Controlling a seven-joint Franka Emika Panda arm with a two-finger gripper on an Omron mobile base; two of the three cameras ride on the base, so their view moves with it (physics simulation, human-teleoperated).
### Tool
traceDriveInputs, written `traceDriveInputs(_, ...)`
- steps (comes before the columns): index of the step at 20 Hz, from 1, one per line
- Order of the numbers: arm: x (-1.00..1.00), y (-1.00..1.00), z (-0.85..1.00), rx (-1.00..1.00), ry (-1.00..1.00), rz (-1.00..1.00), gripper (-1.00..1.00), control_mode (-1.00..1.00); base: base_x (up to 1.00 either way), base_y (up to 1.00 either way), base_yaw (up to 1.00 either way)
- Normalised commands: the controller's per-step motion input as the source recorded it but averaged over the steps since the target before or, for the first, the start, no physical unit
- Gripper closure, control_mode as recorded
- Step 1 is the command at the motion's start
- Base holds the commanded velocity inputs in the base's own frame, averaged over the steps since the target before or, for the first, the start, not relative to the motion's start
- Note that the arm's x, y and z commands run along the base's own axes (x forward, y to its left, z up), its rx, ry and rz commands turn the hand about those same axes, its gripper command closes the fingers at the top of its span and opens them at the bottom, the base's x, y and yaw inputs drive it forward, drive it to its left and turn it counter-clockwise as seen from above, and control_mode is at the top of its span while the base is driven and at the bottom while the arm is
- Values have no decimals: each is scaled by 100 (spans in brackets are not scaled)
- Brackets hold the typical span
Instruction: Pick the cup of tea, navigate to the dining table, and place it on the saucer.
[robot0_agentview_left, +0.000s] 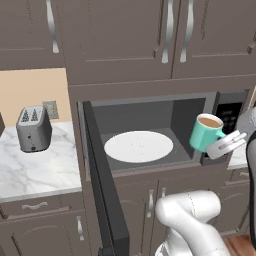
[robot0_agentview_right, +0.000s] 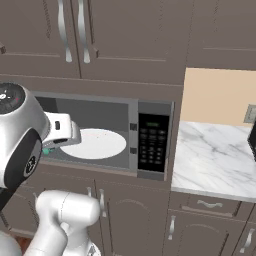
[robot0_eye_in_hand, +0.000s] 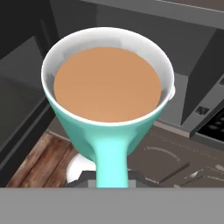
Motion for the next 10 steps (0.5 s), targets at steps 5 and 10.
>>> traceDriveInputs(5, 0, 0, 2, -1, 0, 0, 100, -100, 0, 0, 0)
traceDriveInputs(10, -2, 0, 1, 0, 0, 0, 100, -100, 0, 0, 0)
